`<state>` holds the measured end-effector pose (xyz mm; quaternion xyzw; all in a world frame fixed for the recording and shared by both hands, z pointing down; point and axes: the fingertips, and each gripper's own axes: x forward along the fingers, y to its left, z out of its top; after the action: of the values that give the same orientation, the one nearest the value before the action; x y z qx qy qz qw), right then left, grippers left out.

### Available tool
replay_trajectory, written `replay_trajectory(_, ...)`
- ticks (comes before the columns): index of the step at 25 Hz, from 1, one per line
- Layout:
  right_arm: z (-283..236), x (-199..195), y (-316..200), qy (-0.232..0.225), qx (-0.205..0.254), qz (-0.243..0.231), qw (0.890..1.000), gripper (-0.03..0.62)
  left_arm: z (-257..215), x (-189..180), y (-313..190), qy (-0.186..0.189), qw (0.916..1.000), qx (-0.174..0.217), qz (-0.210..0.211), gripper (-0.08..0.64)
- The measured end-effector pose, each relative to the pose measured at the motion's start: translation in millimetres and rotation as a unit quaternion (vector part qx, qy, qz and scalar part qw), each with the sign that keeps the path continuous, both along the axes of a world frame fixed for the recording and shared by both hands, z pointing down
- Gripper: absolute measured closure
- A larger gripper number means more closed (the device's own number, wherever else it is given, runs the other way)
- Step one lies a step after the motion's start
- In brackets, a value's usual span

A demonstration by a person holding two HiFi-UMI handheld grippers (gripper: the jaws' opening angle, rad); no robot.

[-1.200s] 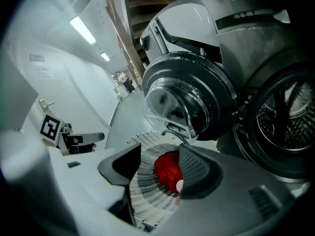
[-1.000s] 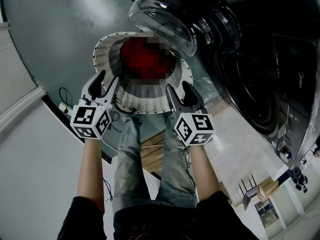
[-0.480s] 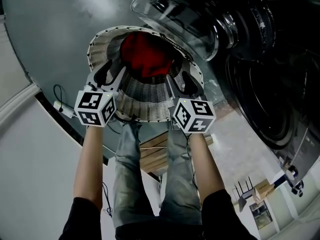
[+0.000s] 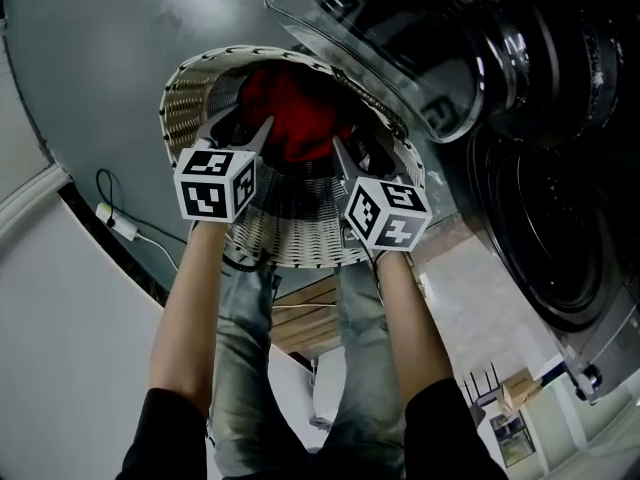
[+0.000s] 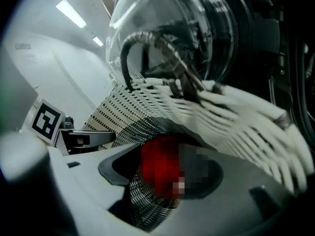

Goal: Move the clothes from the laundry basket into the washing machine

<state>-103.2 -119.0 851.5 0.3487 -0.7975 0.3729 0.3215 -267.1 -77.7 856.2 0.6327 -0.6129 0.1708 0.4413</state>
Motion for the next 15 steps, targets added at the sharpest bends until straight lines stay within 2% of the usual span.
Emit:
replay_trajectory(2, 16.7, -6.0, -2.1, -0.004, -0.002, 0.001, 1.000, 0.345, 16.0, 0.1, -4.9, 0.008, 0.9999, -0.005, -0.008, 0.351)
replay_trajectory(8, 64.1, -7.4, -3.8, 0.003, -0.036, 0.030, 0.999, 0.342, 68.9, 12.5, -15.5, 0.020, 0.9993, -0.032, 0.007, 0.343)
replay_trajectory(11, 91.2, -9.4, -5.1, 0.013, -0.040, 0.026, 0.999, 0.342, 94.6, 11.3, -14.8, 0.008, 0.9989, -0.043, 0.014, 0.330)
replay_trajectory(15, 123.3, -5.7, -11.0, 0.020, -0.054, 0.047, 0.997, 0.330, 128.8, 8.4, -10.0, 0.004, 0.9978, -0.066, 0.008, 0.307)
